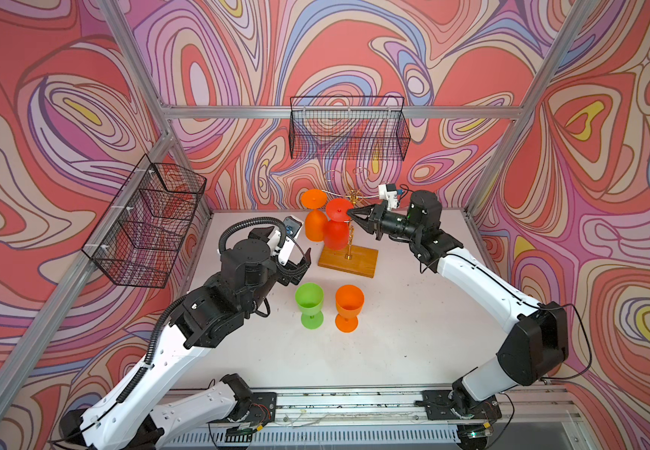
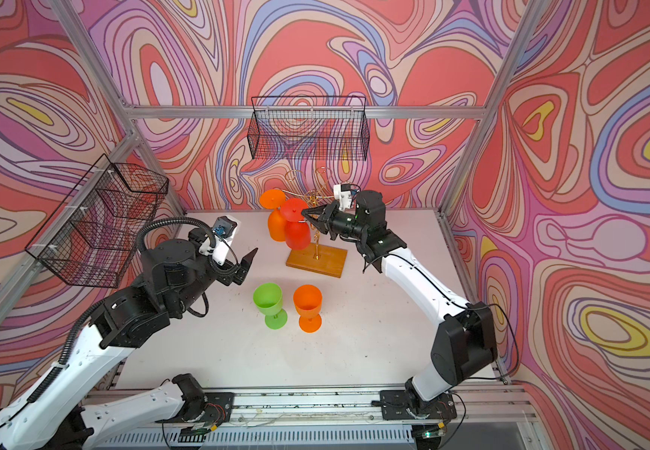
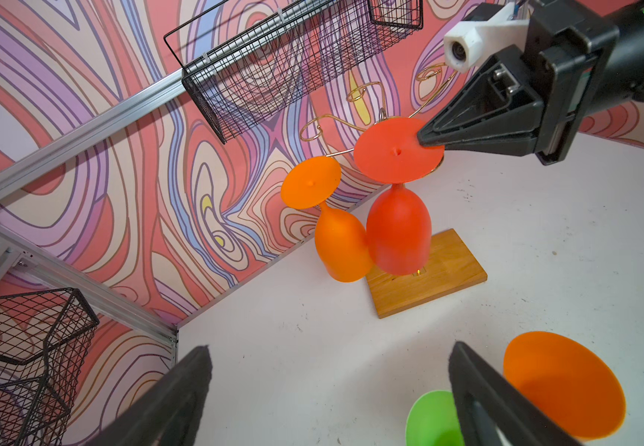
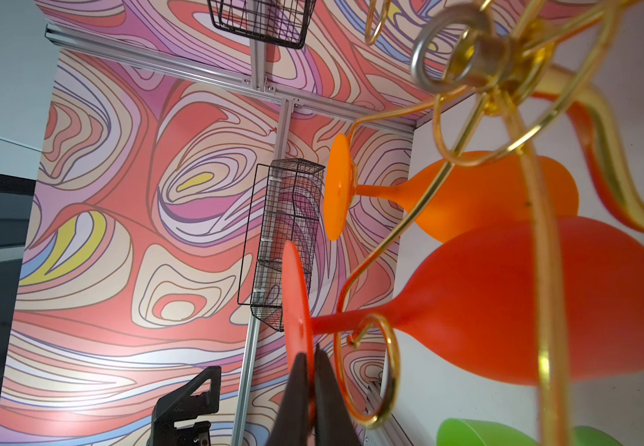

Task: Take the wine glass off the wine glass rack
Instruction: Pick up the wine glass from the wine glass rack.

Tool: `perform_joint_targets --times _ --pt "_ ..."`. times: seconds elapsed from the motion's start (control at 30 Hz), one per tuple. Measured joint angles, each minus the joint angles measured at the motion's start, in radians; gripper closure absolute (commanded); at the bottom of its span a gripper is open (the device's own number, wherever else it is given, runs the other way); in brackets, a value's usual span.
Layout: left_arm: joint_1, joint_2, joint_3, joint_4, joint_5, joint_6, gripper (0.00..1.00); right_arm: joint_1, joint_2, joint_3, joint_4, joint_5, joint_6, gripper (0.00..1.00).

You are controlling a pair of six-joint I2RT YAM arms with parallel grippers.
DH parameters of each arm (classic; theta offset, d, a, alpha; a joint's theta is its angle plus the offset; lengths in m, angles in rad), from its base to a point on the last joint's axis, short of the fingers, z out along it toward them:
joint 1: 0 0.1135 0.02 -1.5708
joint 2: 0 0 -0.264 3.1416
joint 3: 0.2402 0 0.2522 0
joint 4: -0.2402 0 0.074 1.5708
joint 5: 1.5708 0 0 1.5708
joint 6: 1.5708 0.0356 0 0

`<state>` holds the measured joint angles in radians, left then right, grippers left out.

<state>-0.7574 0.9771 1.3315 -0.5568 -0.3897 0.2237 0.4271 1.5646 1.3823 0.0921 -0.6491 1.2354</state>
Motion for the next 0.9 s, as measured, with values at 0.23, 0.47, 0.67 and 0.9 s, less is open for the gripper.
perform_joint_targets --times 0.23,0.47,0.67,0.9 --pt "0.000 0.001 0.000 0.000 0.008 0.000 0.05 0.000 -0.026 0.000 -0.042 0.055 -0.003 1.00" --pt "0.000 0.002 0.000 0.000 0.017 0.000 0.05 0.002 -0.045 0.000 -0.046 0.097 0.012 1.00" --pt "0.004 0.002 0.000 0.000 0.023 0.000 0.05 0.004 -0.045 0.000 -0.061 0.121 0.016 1.00" --pt "0.005 0.002 -0.002 0.000 0.023 0.000 0.04 0.006 -0.063 0.000 -0.089 0.152 0.016 1.00"
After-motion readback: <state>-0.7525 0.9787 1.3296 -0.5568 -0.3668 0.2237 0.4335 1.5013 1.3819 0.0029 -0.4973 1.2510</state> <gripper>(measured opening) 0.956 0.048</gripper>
